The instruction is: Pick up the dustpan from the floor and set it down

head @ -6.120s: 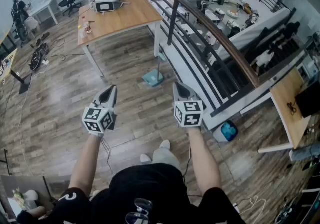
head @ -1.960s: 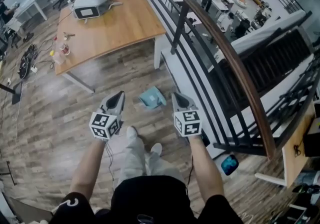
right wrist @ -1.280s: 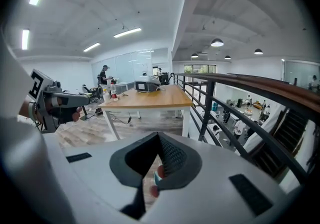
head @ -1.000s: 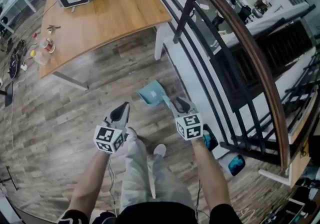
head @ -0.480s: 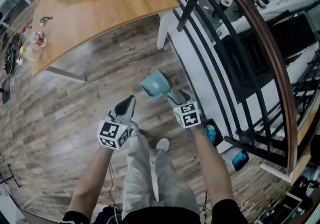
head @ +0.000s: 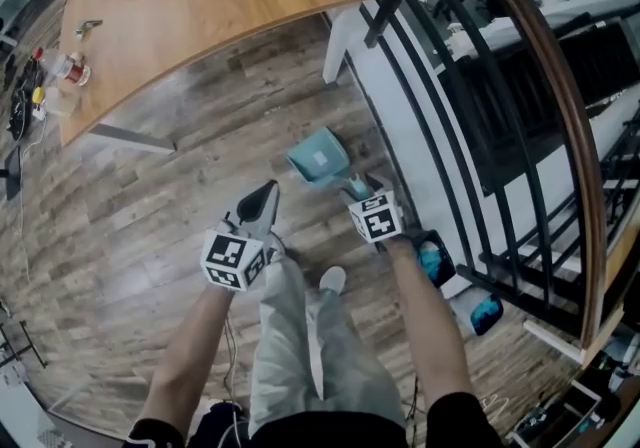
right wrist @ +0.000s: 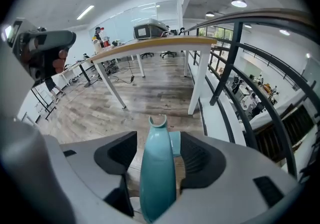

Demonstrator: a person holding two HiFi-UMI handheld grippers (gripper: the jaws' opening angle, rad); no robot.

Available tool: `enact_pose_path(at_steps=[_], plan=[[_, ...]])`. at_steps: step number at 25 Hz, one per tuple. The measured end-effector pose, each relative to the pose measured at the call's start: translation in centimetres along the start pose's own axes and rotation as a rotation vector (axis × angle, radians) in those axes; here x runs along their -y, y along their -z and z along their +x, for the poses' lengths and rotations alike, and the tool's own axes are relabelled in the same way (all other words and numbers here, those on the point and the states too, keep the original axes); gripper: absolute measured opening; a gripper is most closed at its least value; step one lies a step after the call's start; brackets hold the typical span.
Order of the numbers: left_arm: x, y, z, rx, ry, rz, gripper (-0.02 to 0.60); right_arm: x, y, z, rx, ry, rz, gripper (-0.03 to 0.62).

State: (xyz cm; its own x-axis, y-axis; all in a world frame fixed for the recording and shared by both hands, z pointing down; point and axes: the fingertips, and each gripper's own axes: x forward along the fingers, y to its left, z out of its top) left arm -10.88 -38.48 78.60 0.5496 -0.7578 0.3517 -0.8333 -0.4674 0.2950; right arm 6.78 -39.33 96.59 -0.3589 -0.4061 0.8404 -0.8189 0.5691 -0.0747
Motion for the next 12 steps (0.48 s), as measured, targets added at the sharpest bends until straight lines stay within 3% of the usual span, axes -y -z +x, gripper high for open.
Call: enact_pose_path(at_steps=[4,12], plan=[[0.0,0.7,0.0,-0.012,0.006,0.003,-0.003,-0.4,1.0,0.8,-0.024,0.003,0.002,0.255],[-0.3,1.2,0.5,-0.026,0.005,-0.004,-0.003,-0.4,1.4,1.5,-0.055,0.020,-0.003,0.160]])
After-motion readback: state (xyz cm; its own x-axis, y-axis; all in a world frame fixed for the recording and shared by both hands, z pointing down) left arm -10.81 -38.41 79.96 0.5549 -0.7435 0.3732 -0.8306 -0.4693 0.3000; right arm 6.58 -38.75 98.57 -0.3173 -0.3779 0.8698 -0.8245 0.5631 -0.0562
